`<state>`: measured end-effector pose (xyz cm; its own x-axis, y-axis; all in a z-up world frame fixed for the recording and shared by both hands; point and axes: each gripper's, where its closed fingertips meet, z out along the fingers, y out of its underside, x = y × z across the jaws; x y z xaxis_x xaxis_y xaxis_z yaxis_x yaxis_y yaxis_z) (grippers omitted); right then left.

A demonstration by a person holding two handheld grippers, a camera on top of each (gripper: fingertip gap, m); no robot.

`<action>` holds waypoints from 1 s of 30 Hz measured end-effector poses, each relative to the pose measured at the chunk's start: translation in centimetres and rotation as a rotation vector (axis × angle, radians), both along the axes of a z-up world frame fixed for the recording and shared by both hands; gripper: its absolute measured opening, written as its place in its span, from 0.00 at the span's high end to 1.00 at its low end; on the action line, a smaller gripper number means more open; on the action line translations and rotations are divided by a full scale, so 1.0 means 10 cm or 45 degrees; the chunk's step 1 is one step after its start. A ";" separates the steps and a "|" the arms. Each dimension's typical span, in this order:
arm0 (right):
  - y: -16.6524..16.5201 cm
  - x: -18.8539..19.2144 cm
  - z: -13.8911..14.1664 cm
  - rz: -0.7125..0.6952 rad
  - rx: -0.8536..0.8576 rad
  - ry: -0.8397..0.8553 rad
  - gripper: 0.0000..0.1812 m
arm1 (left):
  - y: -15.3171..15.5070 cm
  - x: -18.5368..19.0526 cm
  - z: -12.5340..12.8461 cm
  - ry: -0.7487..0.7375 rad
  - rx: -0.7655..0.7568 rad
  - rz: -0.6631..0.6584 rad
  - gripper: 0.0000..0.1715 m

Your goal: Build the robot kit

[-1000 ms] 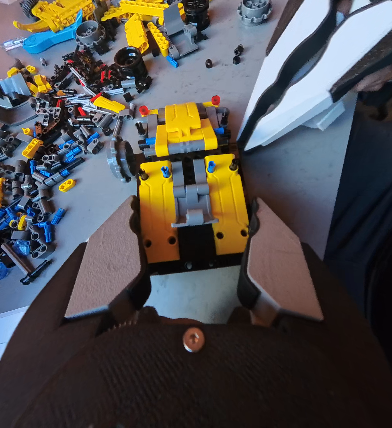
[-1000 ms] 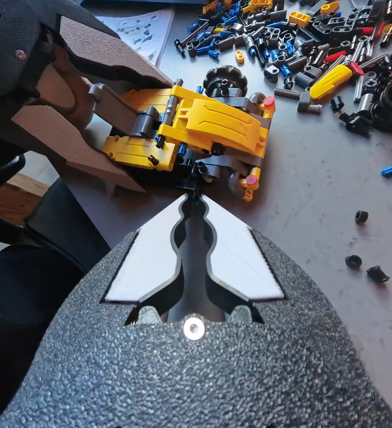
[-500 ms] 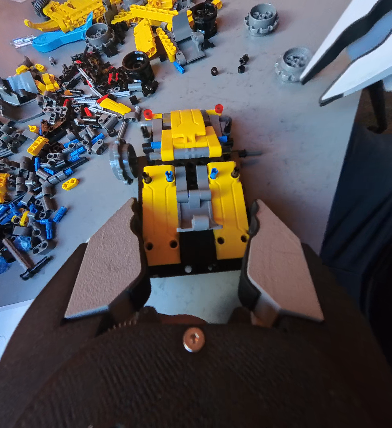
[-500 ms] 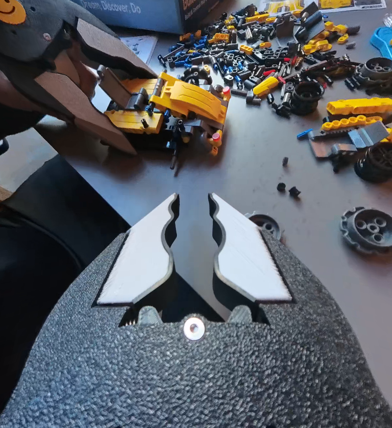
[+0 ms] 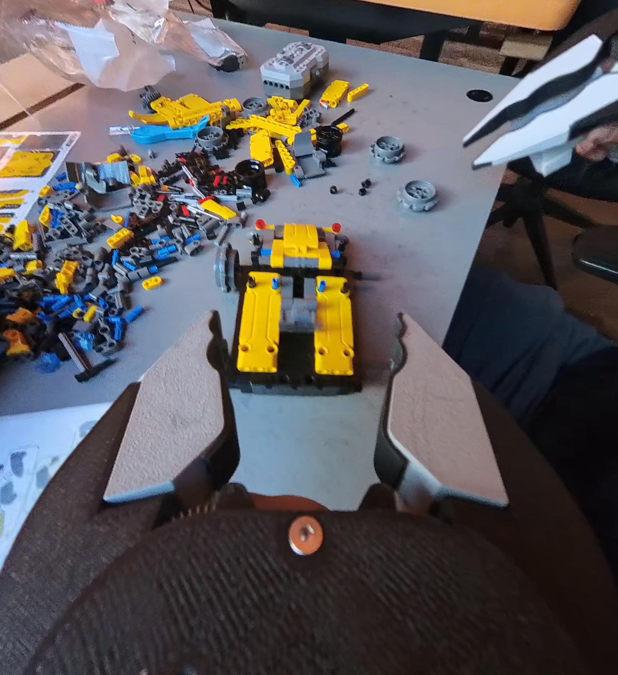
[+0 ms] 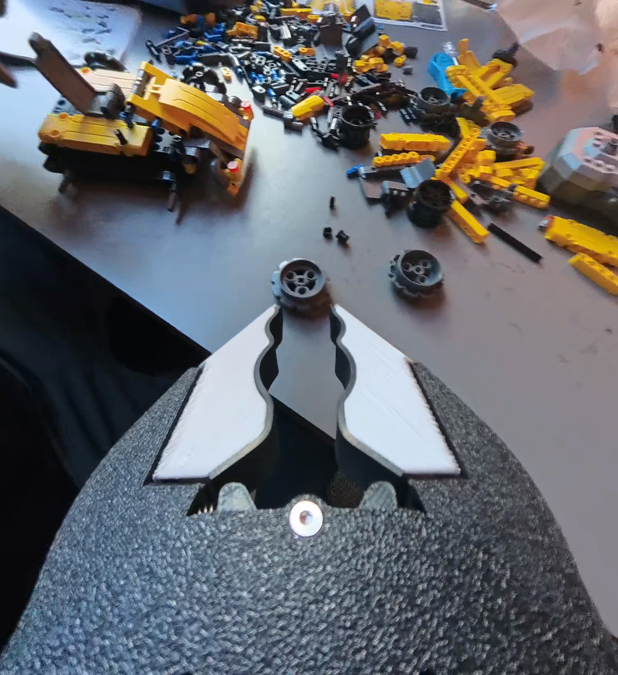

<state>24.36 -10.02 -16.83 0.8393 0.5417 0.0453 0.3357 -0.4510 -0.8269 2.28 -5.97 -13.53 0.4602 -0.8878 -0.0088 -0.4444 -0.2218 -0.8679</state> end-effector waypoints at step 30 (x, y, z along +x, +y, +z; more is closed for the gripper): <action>0.79 -0.21 -0.35 0.664 -0.356 -0.454 0.92 | -0.37 -0.32 -0.48 -0.013 -0.157 0.001 0.55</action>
